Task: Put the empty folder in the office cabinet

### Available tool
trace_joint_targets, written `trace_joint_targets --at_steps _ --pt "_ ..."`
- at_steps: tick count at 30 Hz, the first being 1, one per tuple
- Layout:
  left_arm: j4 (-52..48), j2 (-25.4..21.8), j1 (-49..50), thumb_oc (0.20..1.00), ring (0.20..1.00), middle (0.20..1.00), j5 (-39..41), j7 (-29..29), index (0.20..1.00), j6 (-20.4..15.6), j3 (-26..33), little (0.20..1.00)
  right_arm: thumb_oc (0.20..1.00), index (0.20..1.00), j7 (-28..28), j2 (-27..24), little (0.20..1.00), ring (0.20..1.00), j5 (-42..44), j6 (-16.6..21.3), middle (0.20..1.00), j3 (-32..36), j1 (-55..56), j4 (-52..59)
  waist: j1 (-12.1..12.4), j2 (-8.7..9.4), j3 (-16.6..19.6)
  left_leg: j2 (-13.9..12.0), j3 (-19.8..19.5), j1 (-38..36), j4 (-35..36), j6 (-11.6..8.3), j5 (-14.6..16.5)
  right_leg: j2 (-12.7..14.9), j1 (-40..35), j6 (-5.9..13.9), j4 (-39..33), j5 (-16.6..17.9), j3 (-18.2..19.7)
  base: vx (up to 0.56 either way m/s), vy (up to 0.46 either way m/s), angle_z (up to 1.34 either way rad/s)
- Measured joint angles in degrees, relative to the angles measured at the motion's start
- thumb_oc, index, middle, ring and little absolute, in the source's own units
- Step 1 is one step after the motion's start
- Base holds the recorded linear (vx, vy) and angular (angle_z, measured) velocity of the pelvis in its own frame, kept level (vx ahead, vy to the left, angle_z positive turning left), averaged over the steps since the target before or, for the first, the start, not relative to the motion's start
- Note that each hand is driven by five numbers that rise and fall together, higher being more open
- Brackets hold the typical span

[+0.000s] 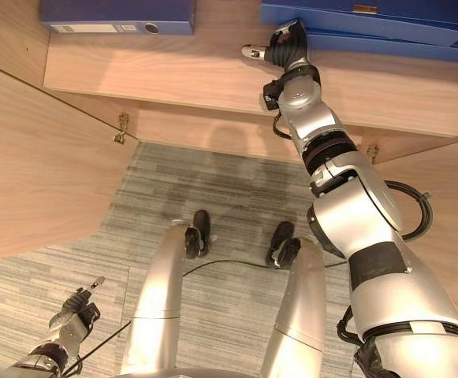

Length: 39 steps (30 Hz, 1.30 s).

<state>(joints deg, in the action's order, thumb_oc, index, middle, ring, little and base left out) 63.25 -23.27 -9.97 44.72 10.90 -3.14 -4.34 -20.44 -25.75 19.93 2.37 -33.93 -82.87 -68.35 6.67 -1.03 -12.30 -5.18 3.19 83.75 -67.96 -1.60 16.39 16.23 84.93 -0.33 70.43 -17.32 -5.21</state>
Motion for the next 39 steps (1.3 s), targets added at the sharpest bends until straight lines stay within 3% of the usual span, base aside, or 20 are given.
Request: trace_joint_targets --at_steps 4,6,7,8,10,11,14,18,22,29,34,38,39 --pt "-0.5 -0.3 -0.3 1.0 1.0 1.0 0.0 0.2 1.0 -0.4 0.0 1.0 1.0 1.0 -1.8 -0.4 1.0 1.0 -6.2 -0.7 1.0 -3.7 -0.8 -1.7 -0.3 0.33 -0.2 0.0 0.8 0.0 0.0 0.37 0.2 -0.2 0.1 0.38 -0.2 0.2 0.9 0.0 -0.001 0.01" --pt "-5.4 -0.6 1.9 1.0 1.0 1.0 -0.1 0.7 1.0 -1.0 -0.2 1.0 1.0 1.0 -2.2 -1.3 1.0 1.0 -15.6 -4.6 1.0 -12.8 -1.2 2.5 -1.1 0.51 -0.2 0.0 1.0 0.0 0.0 0.49 0.3 -0.3 0.3 0.5 -0.2 0.2 1.2 0.01 -0.001 -0.03" --pt "-11.4 -0.8 4.2 1.0 1.0 1.0 -0.2 0.6 1.0 -1.3 -0.1 1.0 1.0 1.0 -1.4 -5.8 1.0 1.0 -24.5 -7.7 1.0 -20.3 -0.2 11.3 -1.5 0.8 -0.3 0.0 1.1 0.0 0.0 0.52 0.3 -0.4 0.4 0.68 -0.3 0.3 1.5 0.03 0.001 -0.07" --pt "-15.7 -0.9 5.6 1.0 1.0 1.0 -0.2 0.2 1.0 -1.7 -0.1 1.0 1.0 1.0 0.2 -10.9 1.0 1.0 -32.4 -9.1 1.0 -22.4 1.5 19.5 -1.3 0.94 -0.4 0.0 1.2 0.0 0.0 0.56 0.3 -0.6 0.6 0.71 -0.3 0.3 1.6 0.02 -0.002 -0.08" --pt "-16.1 -1.3 5.9 1.0 1.0 1.0 -0.3 -0.3 1.0 -2.5 -0.1 1.0 1.0 1.0 1.2 -12.5 1.0 1.0 -39.6 -9.0 1.0 -21.9 2.6 21.6 -1.4 0.95 -0.4 -0.1 1.1 -0.2 0.1 0.66 0.2 -1.0 0.5 0.71 -0.5 0.3 1.8 0.01 -0.02 -0.11" --pt "-16.3 -2.0 6.0 1.0 1.0 1.0 -0.5 -0.4 1.0 -2.3 0.2 1.0 1.0 1.0 4.2 -14.4 1.0 1.0 -49.9 -10.4 1.0 -22.1 3.2 26.4 -1.7 0.89 -0.5 -0.1 1.1 -0.2 0.1 0.96 0.3 -1.2 0.6 0.69 -0.6 0.3 1.8 0.0 -0.037 -0.13" --pt "-15.7 -2.3 5.9 1.0 1.0 1.0 -1.0 -0.3 1.0 -2.2 2.8 1.0 1.0 1.0 10.0 -14.7 1.0 1.0 -57.1 -12.3 1.0 -17.0 6.4 33.3 -2.5 0.82 -0.5 -0.2 1.2 -0.4 0.1 1.65 0.3 -1.5 0.5 0.09 -0.5 0.2 1.7 0.0 -0.01 -0.03" --pt "-11.9 -1.9 5.8 1.0 1.0 1.0 -2.9 -1.5 1.0 -0.4 3.4 1.0 1.0 1.0 16.5 -15.5 1.0 1.0 -57.5 -12.0 1.0 -12.3 11.4 40.0 -2.8 0.75 -0.5 -0.3 1.9 -1.7 0.1 1.88 1.0 -1.6 -0.3 0.26 -0.2 -0.4 2.2 0.0 0.0 0.0" --pt "-11.5 -1.8 5.8 1.0 1.0 1.0 -4.2 -2.5 1.0 0.8 4.4 1.0 1.0 1.0 21.6 -16.4 1.0 1.0 -57.8 -11.0 1.0 -13.1 11.6 41.3 -2.5 0.71 -0.6 -0.3 2.2 -1.9 0.0 2.1 1.5 -1.6 -0.1 0.23 0.2 -1.1 2.7 0.0 0.0 0.0" --pt "-11.6 -1.8 5.8 1.0 1.0 1.0 -5.4 -2.9 1.0 1.6 4.7 1.0 1.0 1.0 24.4 -16.9 1.0 1.0 -58.9 -9.8 1.0 -12.4 12.6 45.0 -2.6 0.62 -0.6 -0.6 2.2 -1.9 0.0 1.83 1.5 -1.8 0.1 0.02 0.3 -1.1 2.9 0.0 -0.001 0.0" --pt "-13.8 -1.8 5.8 1.0 1.0 1.0 -6.4 -3.5 1.0 1.9 4.6 1.0 1.0 1.0 27.5 -16.6 1.0 1.0 -46.2 -8.4 1.0 -10.1 12.7 46.7 -2.5 0.4 -0.5 -0.7 2.2 -1.9 0.0 1.81 1.5 -1.8 0.1 -0.47 0.5 -1.3 2.7 0.0 -0.001 0.01" --pt "-49.6 -5.8 13.3 1.0 1.0 1.0 -13.3 -3.8 1.0 2.3 1.6 1.0 1.0 1.0 30.7 -19.4 1.0 1.0 -35.0 -7.1 1.0 -8.5 14.3 52.0 -0.9 0.28 -0.5 -0.6 1.9 -1.7 -0.1 1.68 1.5 -1.6 0.3 -0.63 1.2 -1.6 2.6 0.0 -0.007 0.05" --pt "-54.7 -6.7 13.4 1.0 1.0 1.0 -14.3 -4.9 1.0 0.0 1.5 1.0 1.0 1.0 31.8 -19.8 1.0 1.0 -33.2 -6.0 1.0 -9.5 14.9 53.9 -0.7 0.12 -0.4 -0.6 1.8 -1.9 -0.1 1.58 1.4 -1.6 0.1 -0.66 1.1 -1.6 2.5 0.0 0.0 0.0"
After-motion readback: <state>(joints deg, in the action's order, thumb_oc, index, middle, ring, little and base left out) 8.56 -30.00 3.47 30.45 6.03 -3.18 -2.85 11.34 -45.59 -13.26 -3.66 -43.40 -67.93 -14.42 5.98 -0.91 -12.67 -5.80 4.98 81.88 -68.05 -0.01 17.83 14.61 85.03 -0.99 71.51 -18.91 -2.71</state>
